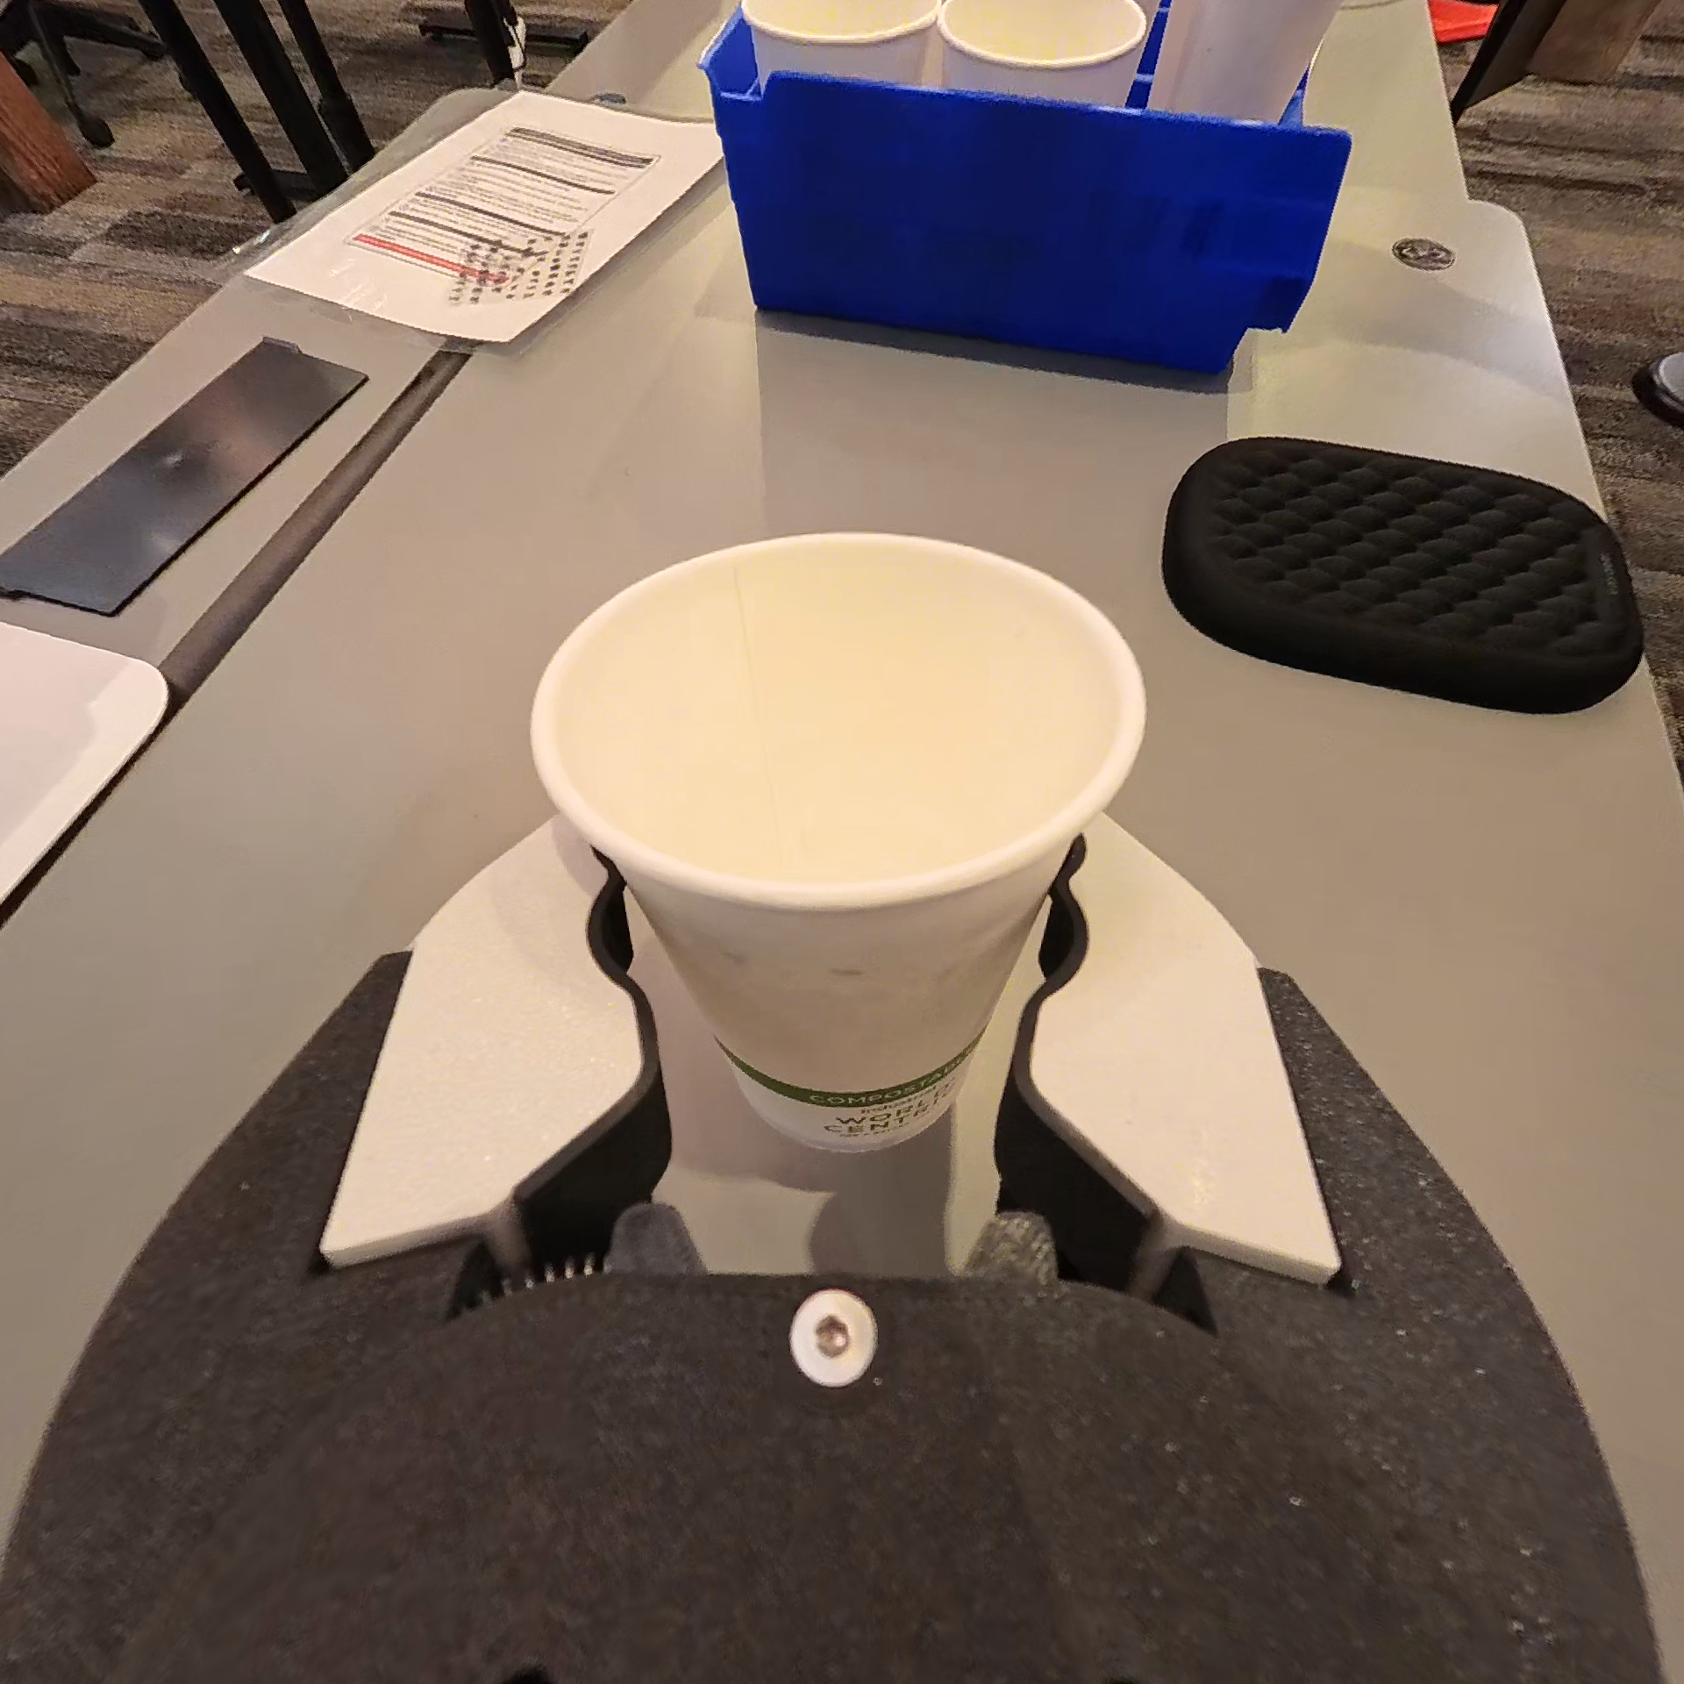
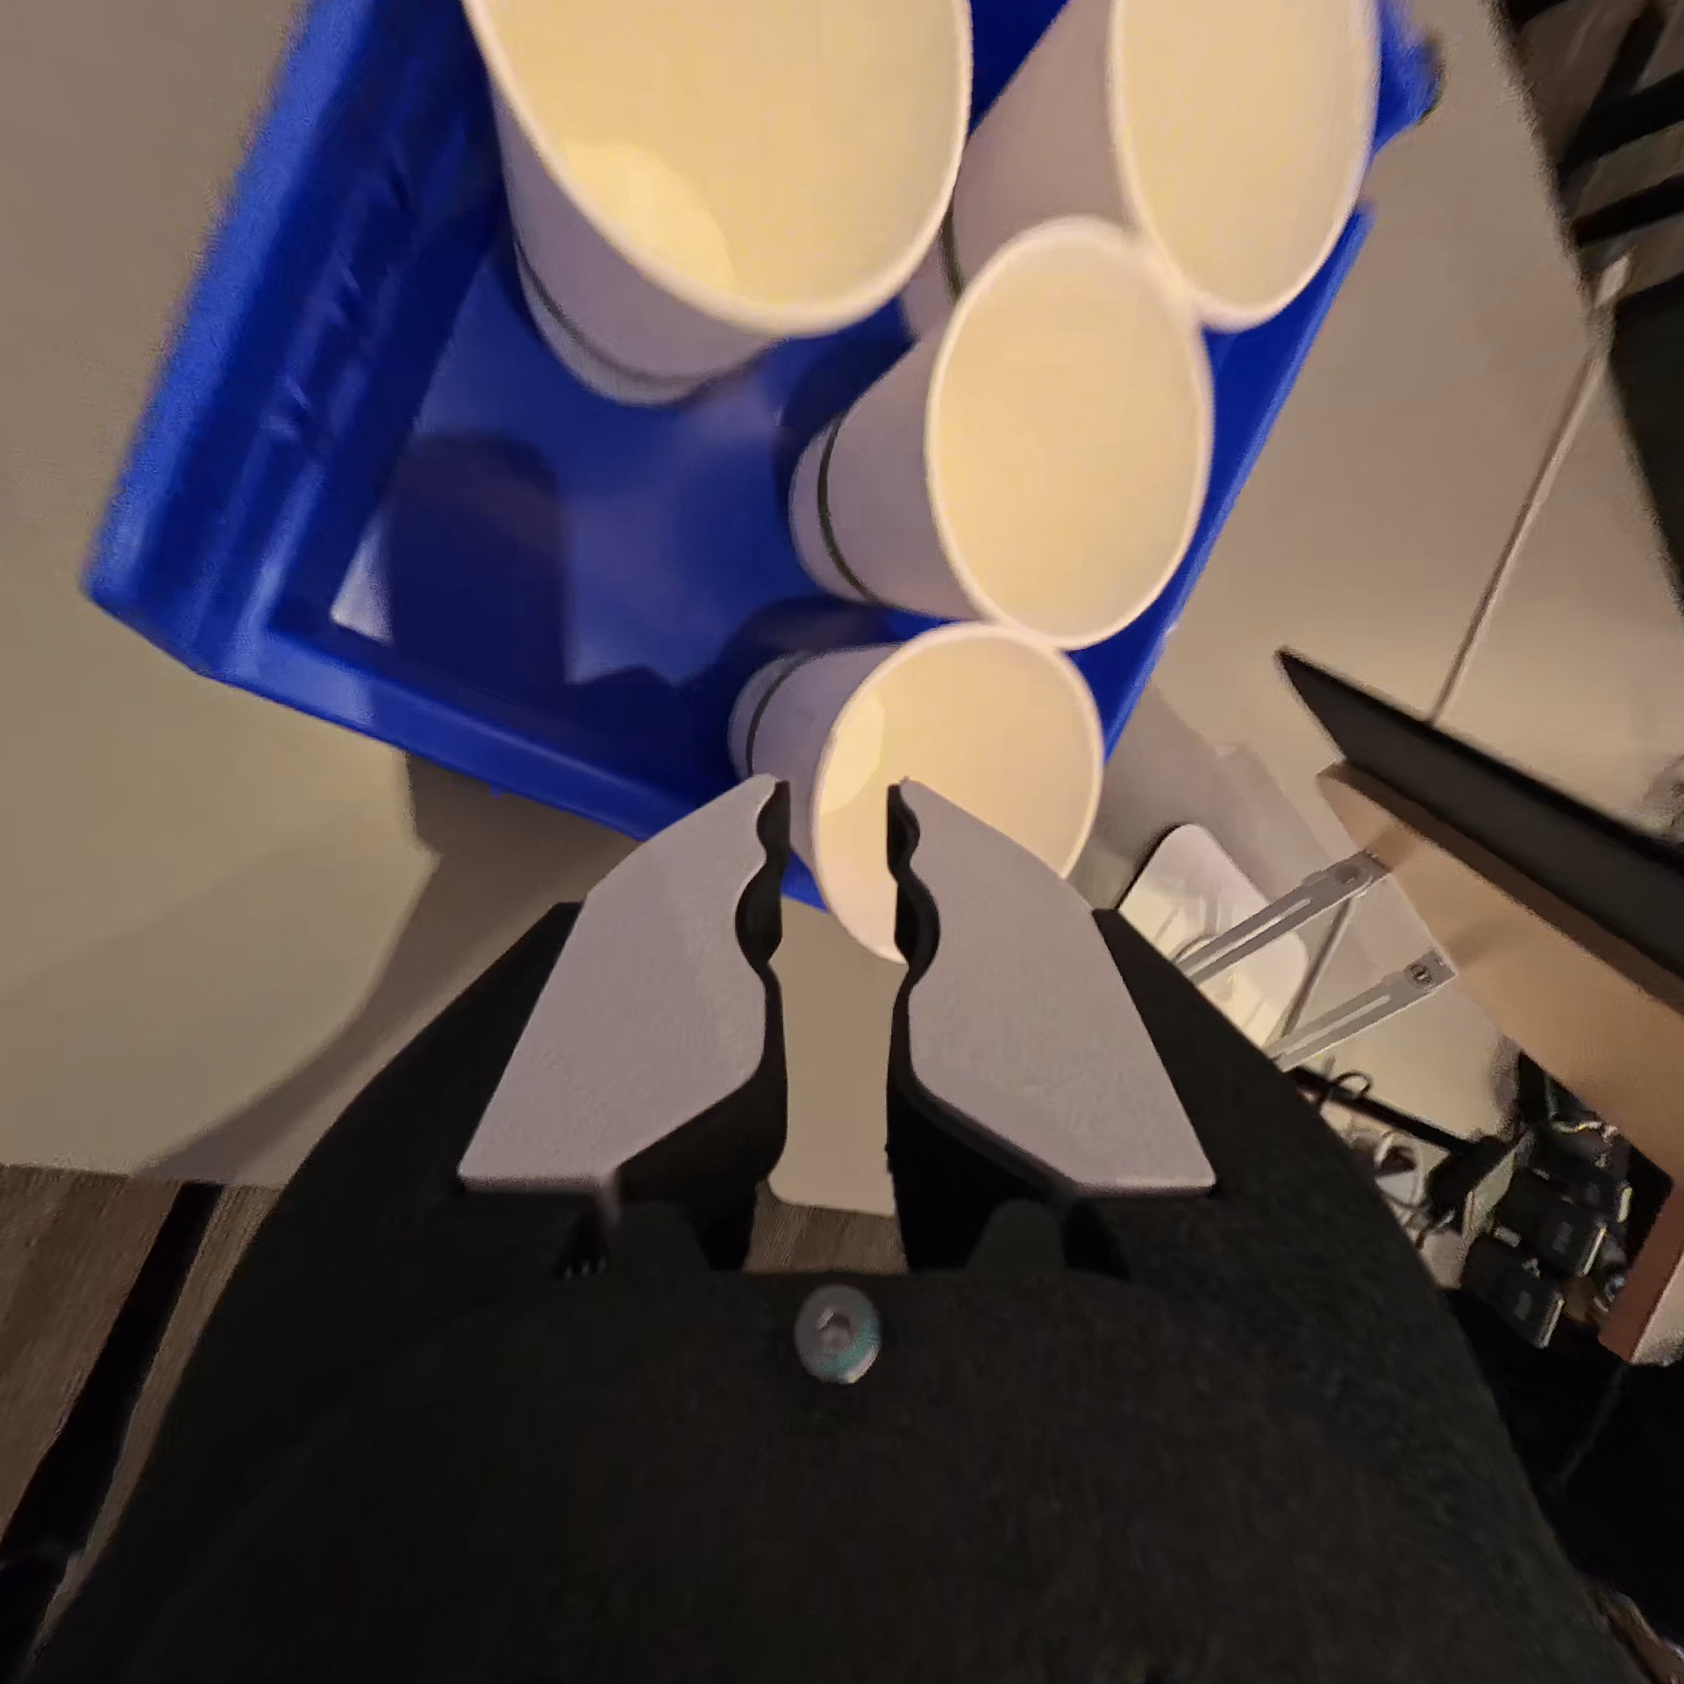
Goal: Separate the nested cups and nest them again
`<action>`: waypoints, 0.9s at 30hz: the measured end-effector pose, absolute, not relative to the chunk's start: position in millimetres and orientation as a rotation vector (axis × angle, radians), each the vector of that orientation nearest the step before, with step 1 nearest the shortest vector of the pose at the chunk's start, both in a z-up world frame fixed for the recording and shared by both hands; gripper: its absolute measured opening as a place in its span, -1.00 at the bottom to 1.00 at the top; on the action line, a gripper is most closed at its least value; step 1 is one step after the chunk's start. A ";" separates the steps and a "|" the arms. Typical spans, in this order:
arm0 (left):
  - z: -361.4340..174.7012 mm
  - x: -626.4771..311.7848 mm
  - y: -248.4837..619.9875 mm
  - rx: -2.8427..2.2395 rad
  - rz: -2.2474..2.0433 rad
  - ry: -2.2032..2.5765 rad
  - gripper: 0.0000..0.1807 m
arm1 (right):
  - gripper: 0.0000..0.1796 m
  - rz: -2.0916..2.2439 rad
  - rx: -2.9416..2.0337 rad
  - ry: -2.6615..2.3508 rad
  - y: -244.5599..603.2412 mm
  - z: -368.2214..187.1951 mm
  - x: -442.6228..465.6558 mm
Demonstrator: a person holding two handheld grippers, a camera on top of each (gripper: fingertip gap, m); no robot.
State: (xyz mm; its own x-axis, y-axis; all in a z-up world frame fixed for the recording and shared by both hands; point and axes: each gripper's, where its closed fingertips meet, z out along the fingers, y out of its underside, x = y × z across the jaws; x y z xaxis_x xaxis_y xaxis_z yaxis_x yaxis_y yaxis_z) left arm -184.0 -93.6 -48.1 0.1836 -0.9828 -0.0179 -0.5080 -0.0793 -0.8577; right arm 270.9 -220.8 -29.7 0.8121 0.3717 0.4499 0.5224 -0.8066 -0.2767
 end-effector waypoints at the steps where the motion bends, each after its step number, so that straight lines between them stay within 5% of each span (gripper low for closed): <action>1: -47.0 -183.6 -94.1 -1.696 -0.796 1.422 -0.02 | -0.78 -0.544 -2.550 -0.676 -215.7 -16.3 263.0; 6: -41.9 -178.9 -101.0 -1.674 -0.853 1.418 -0.01 | -0.78 -0.299 -2.247 -0.956 -187.5 40.5 132.0; 14: -39.0 -173.8 -116.2 -1.639 -0.860 1.469 -0.01 | -0.80 0.052 -1.931 -1.530 -183.5 42.9 -78.5; 27: -31.2 -171.1 -132.9 -1.587 -0.886 1.529 -0.01 | -0.76 0.154 -1.774 -1.816 -163.6 -1.2 -170.9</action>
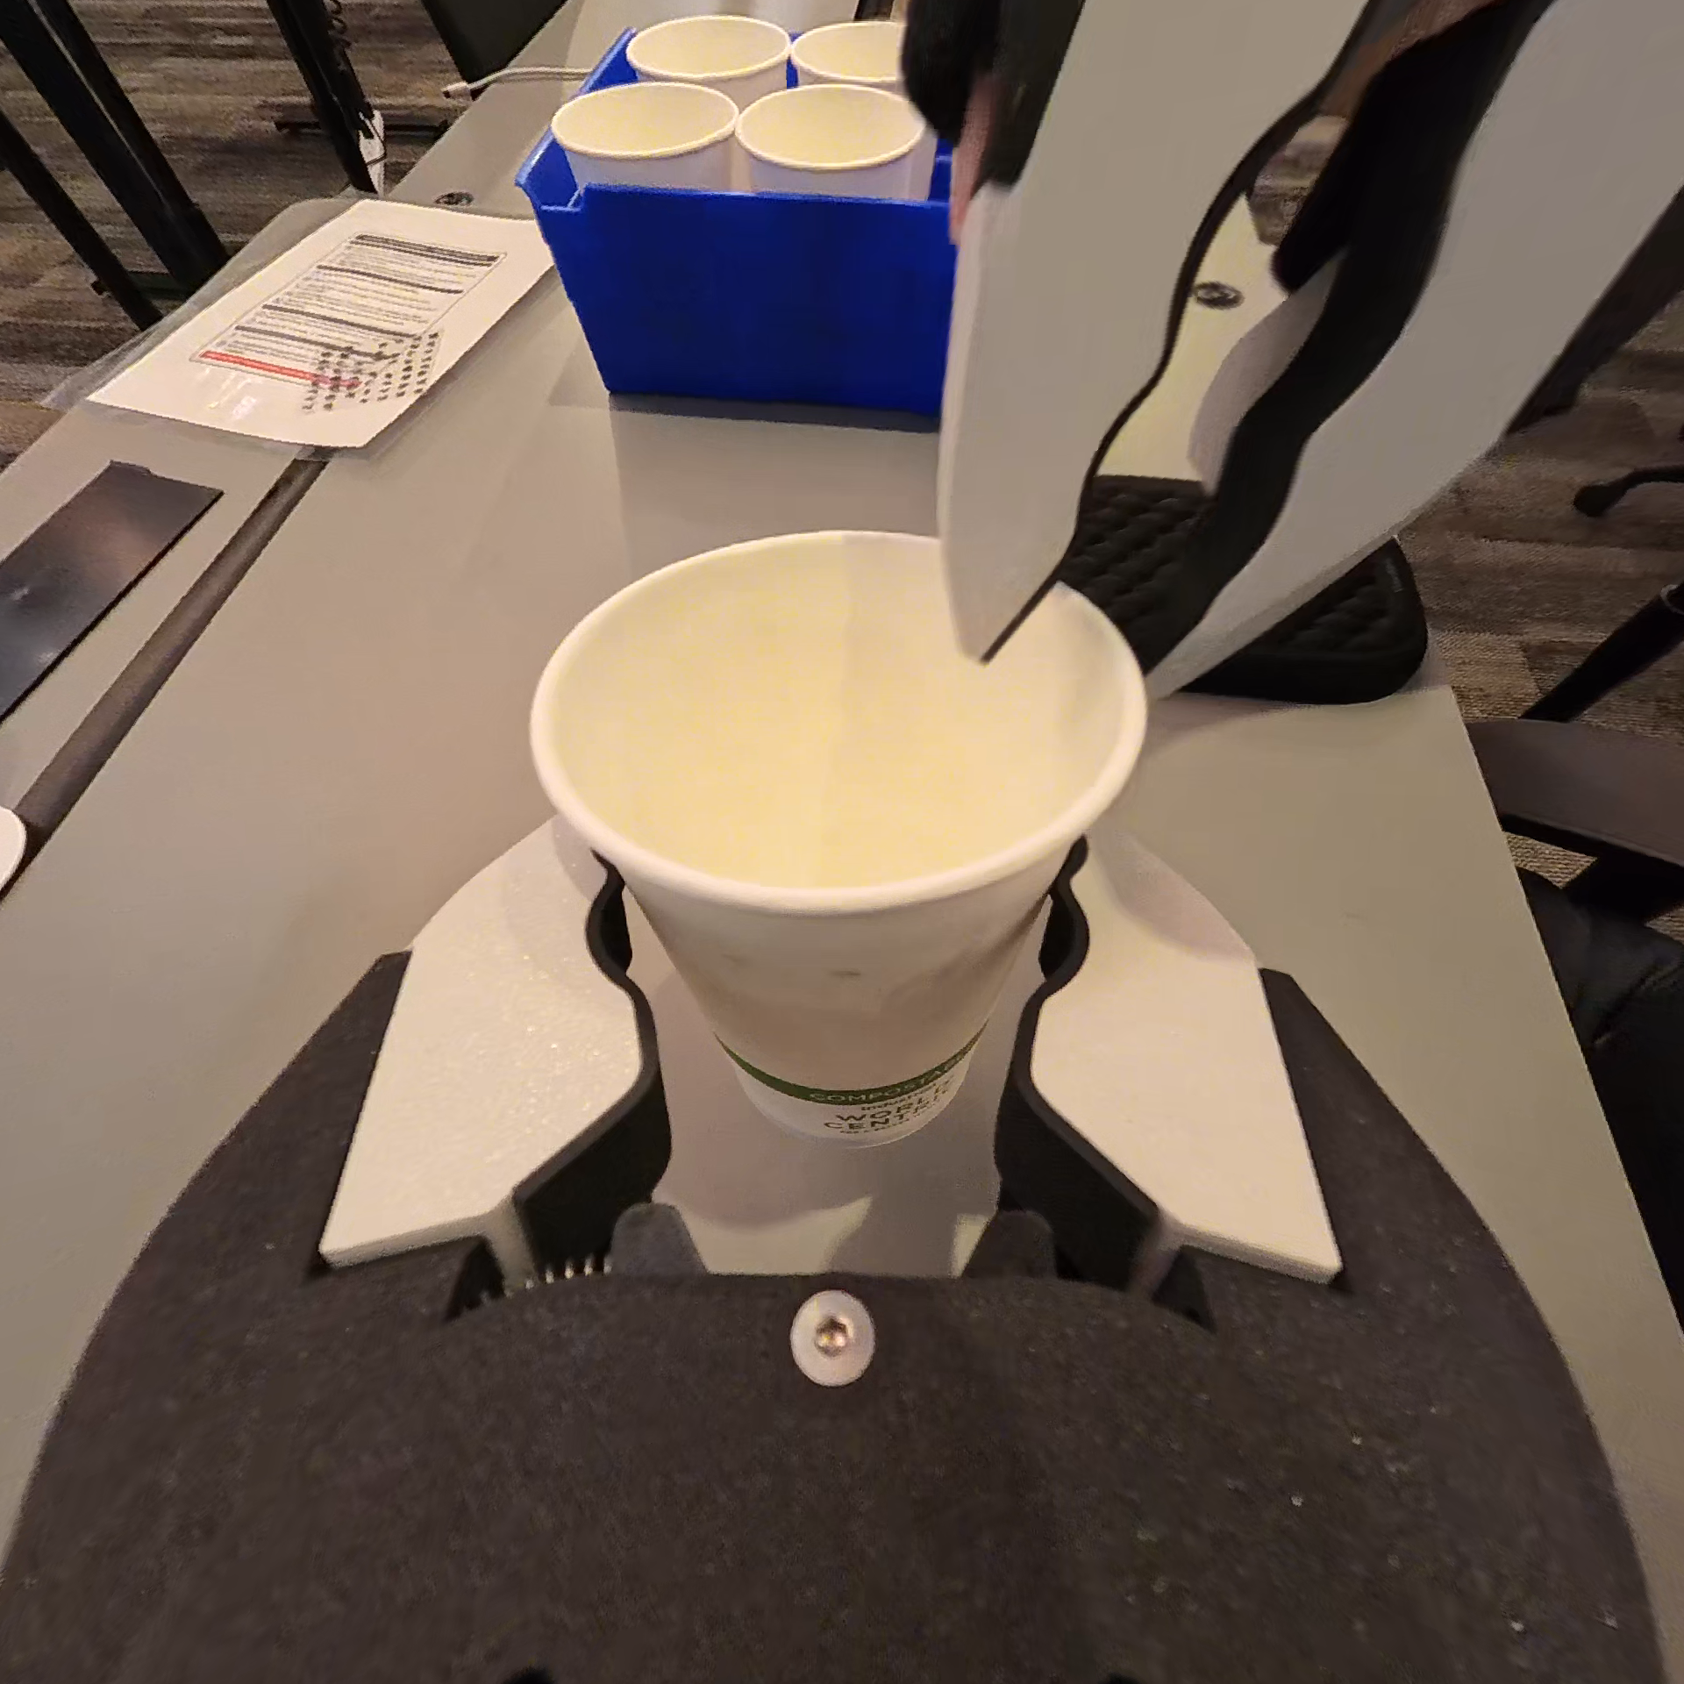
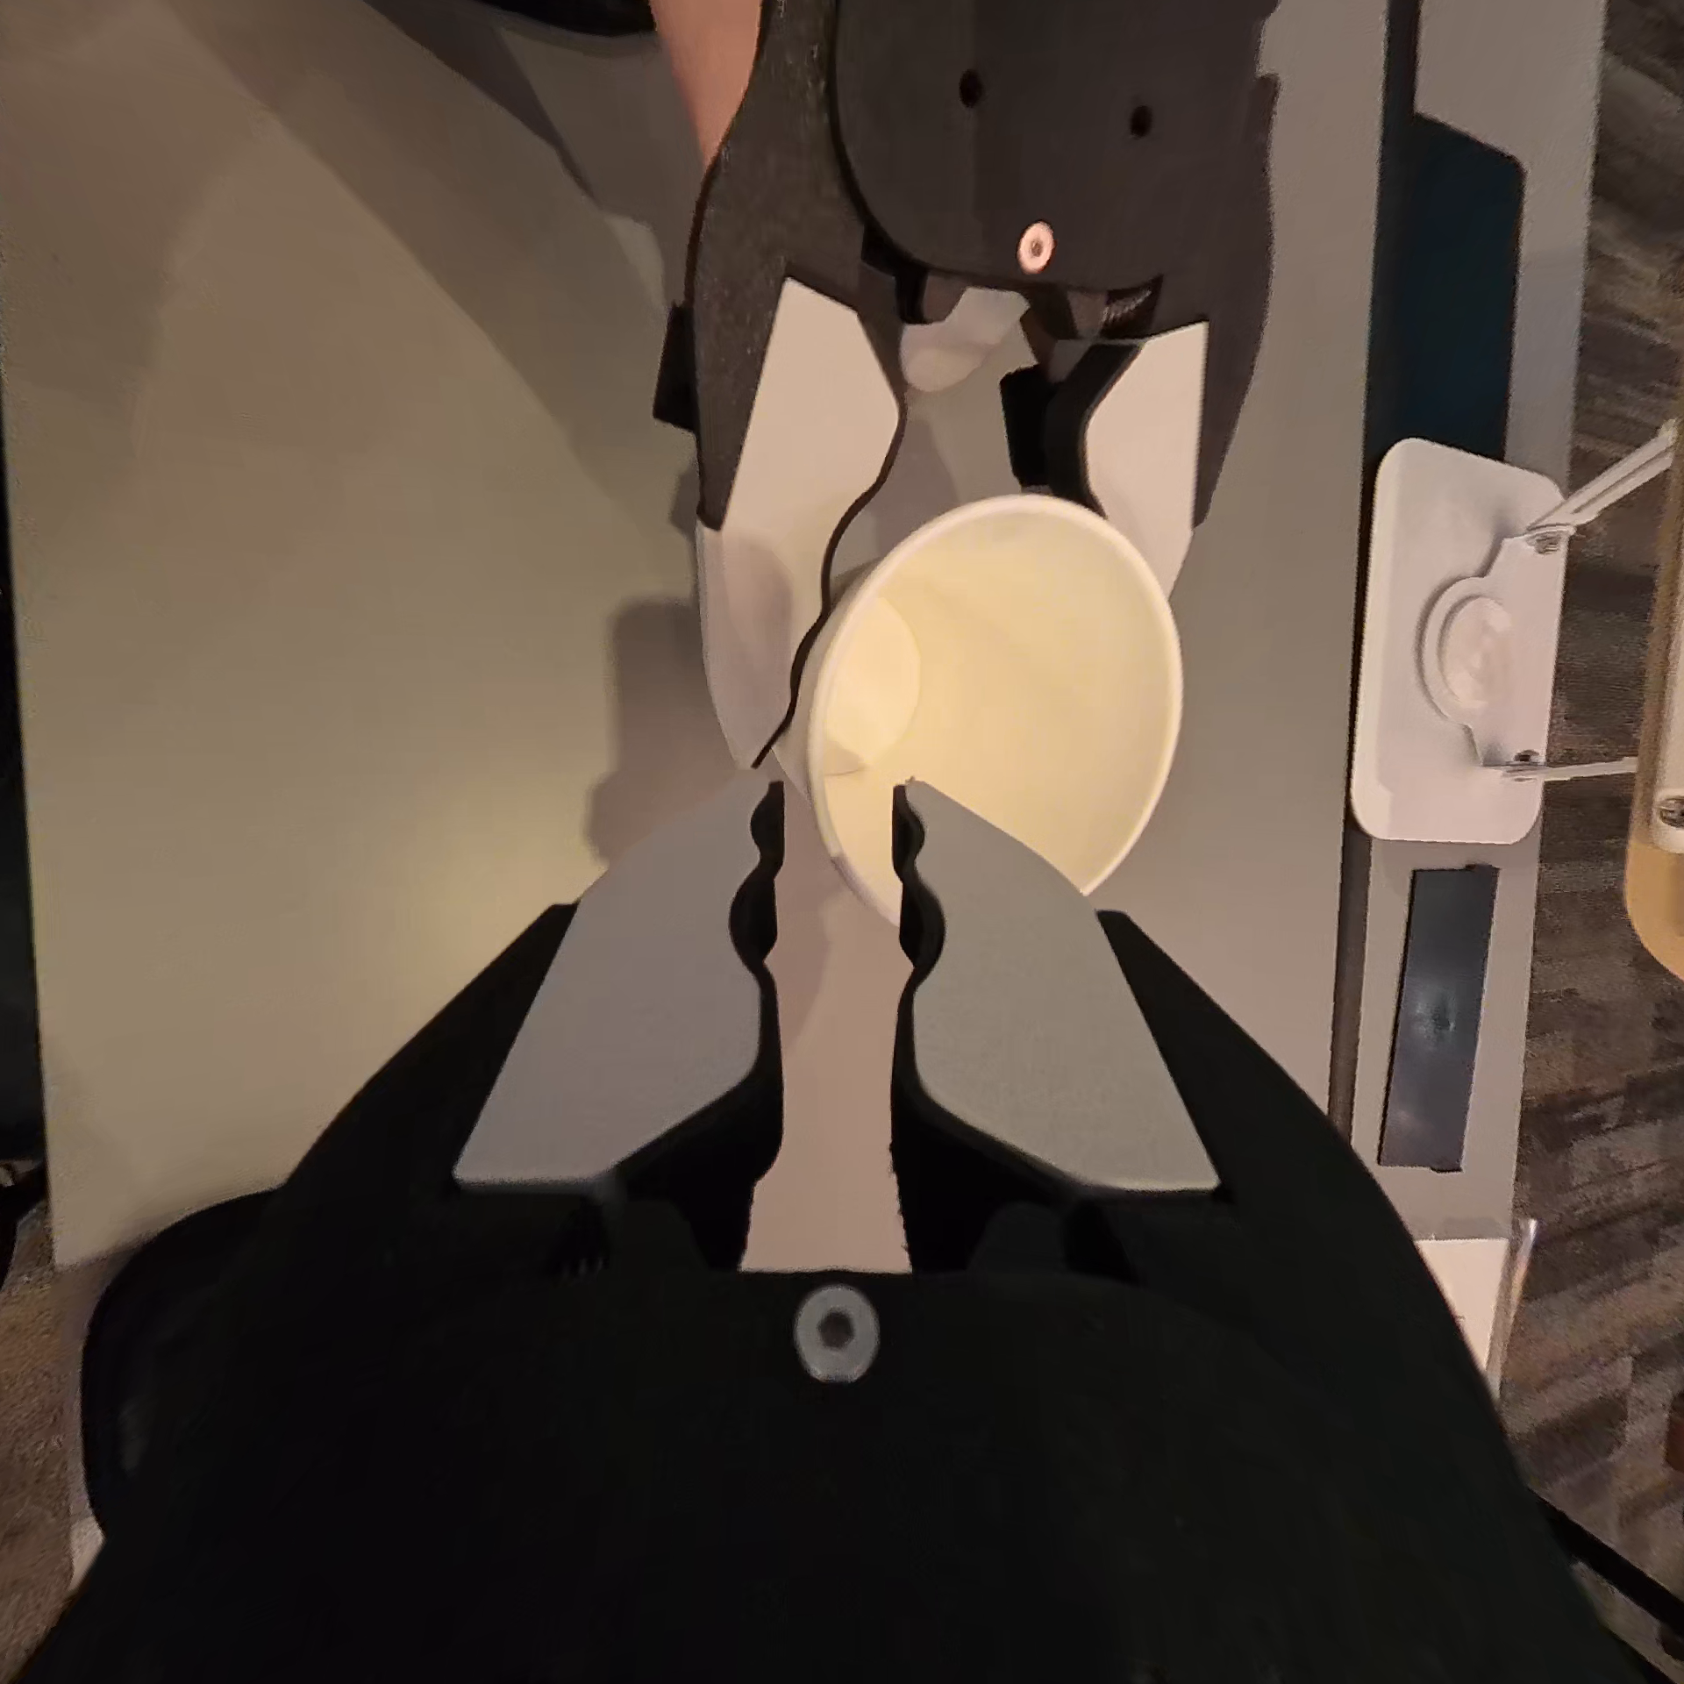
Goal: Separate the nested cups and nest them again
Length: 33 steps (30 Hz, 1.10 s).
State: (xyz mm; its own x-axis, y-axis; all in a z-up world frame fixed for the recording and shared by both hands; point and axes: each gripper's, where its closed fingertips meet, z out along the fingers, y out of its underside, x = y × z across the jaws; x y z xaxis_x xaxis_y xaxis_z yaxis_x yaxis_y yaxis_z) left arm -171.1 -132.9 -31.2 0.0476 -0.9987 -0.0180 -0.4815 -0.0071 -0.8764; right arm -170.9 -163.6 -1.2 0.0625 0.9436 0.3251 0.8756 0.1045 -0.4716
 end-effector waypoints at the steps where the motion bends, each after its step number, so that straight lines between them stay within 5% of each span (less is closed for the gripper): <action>1: -30.6 -170.8 -134.5 -1.582 -0.893 1.535 -0.01 | -0.79 0.151 -1.772 -1.834 -163.6 -4.9 -171.9; 3: -30.7 -170.7 -139.3 -1.568 -0.914 1.560 0.00 | -0.96 0.198 -1.774 -1.887 -170.7 -11.1 -174.4; 11: -8.6 -171.8 -140.4 -1.500 -1.059 1.469 -0.01 | -0.98 0.110 -1.844 -1.798 -172.3 7.3 -139.5; 19: -1.4 -181.5 -125.5 -1.515 -1.025 1.416 -0.09 | -0.98 -0.252 -2.228 -1.121 -166.0 87.2 85.1; 33: -17.5 -176.7 -130.0 -1.541 -0.990 1.480 -0.13 | -0.98 -0.285 -2.557 -0.846 -236.0 -2.5 201.7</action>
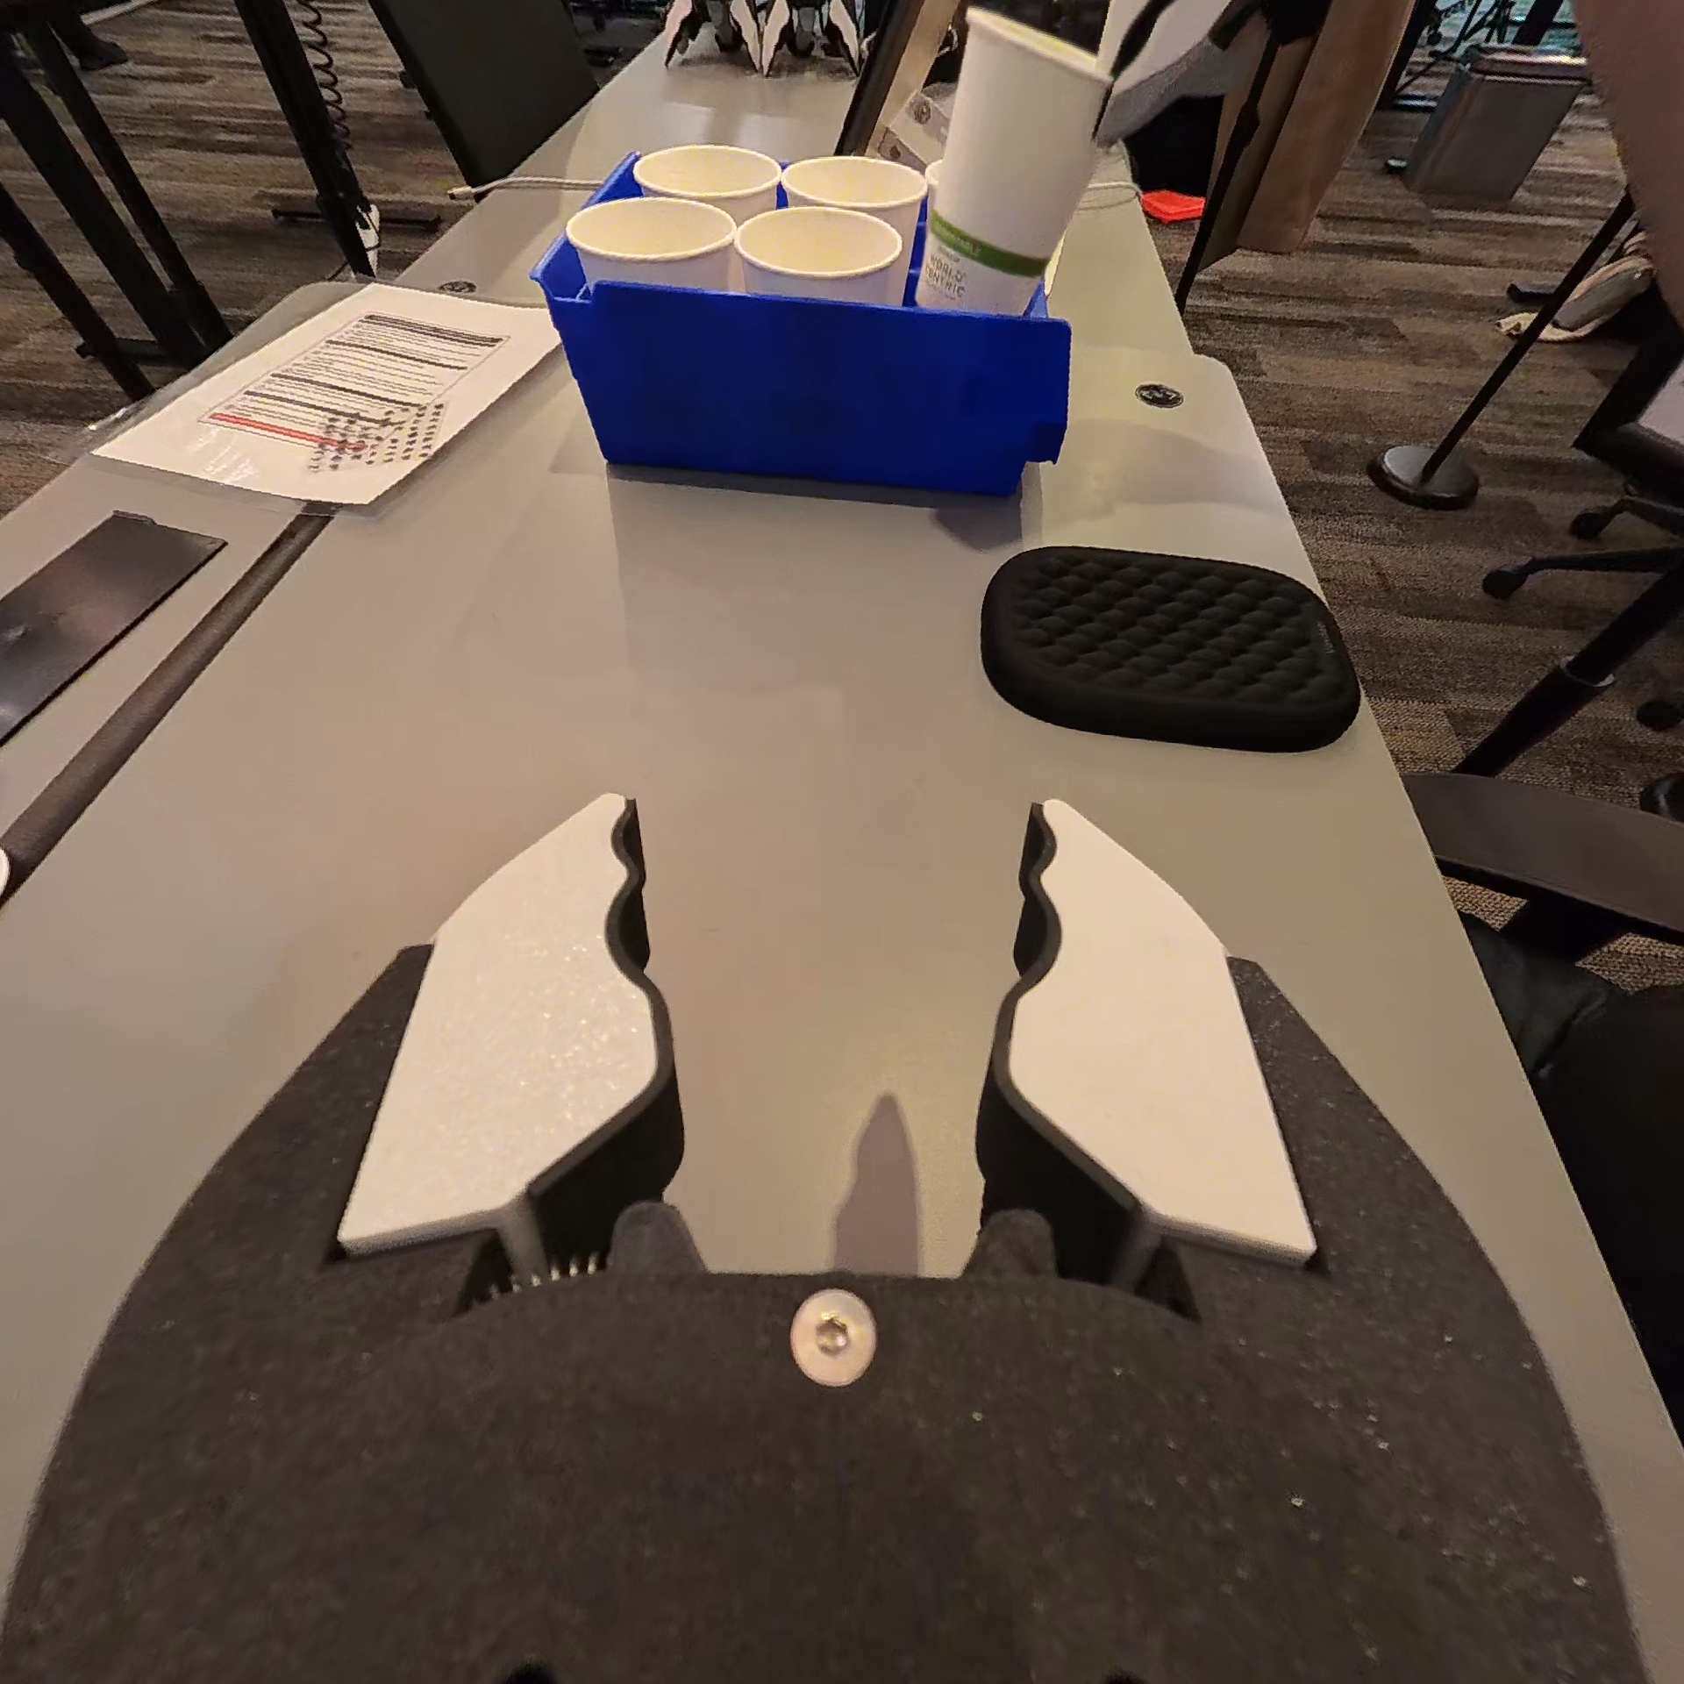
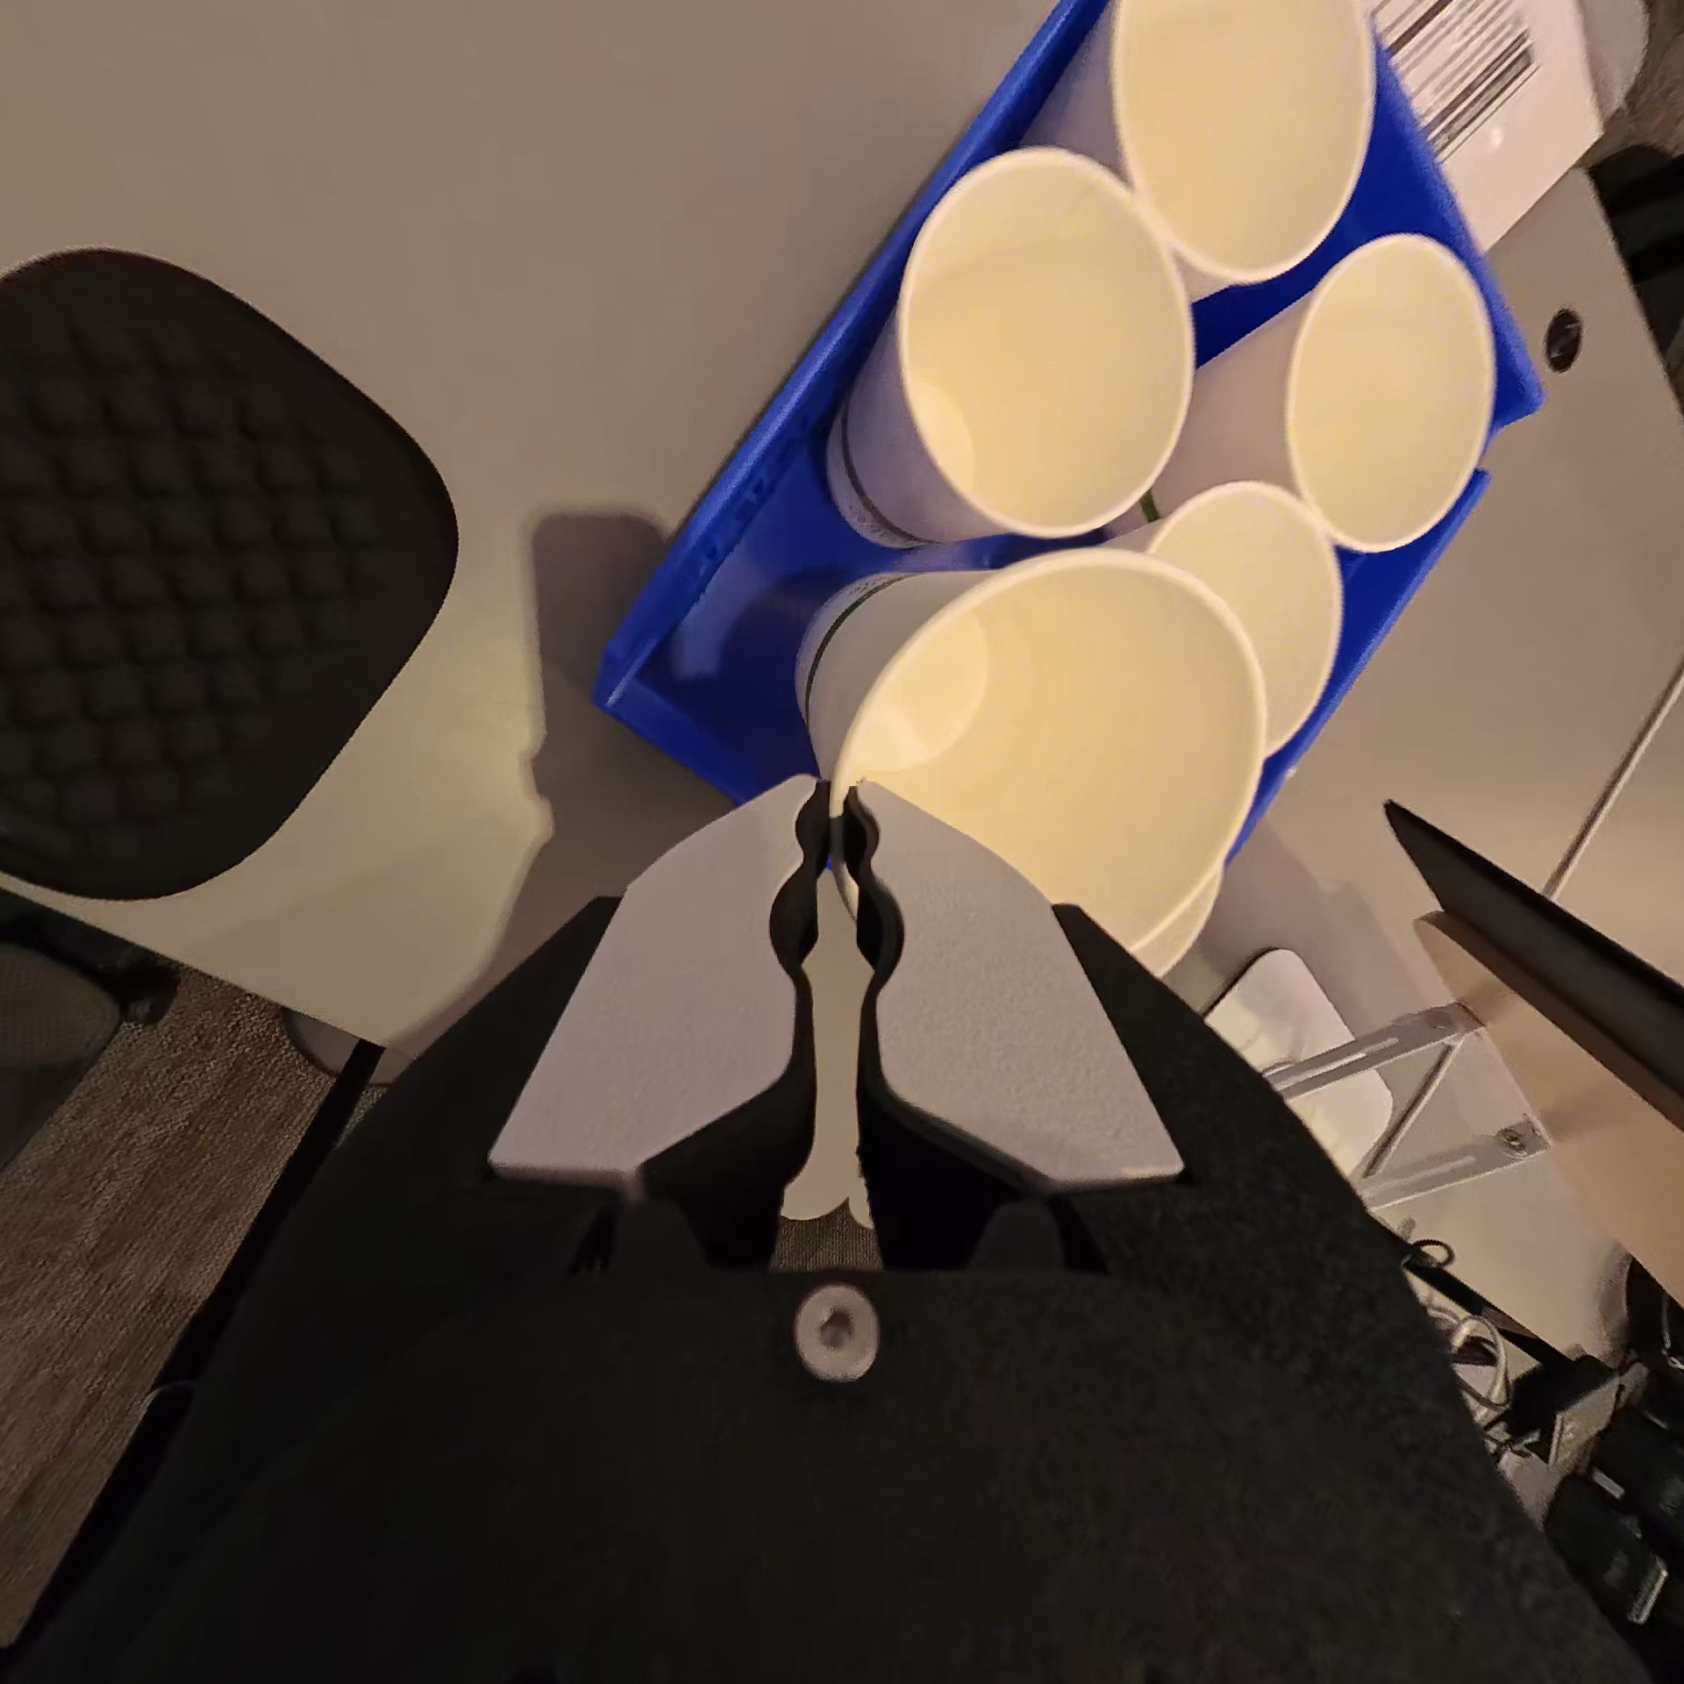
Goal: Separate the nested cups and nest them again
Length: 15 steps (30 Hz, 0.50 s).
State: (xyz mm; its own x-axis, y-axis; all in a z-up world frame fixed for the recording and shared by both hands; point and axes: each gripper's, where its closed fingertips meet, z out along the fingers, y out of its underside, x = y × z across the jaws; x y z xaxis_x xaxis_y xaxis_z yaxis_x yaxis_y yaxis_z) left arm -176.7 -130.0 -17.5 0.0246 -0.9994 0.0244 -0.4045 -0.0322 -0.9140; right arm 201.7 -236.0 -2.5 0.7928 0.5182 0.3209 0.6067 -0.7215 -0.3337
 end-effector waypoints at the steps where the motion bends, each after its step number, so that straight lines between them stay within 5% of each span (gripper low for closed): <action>1: -18.4 -176.6 -130.1 -1.543 -0.988 1.483 -0.13 | -0.98 -0.279 -2.567 -0.852 -235.9 -8.4 201.2; 15: -26.2 -176.4 -131.1 -1.555 -0.974 1.516 -0.14 | -0.98 -0.250 -2.719 -0.972 -227.5 -63.4 192.9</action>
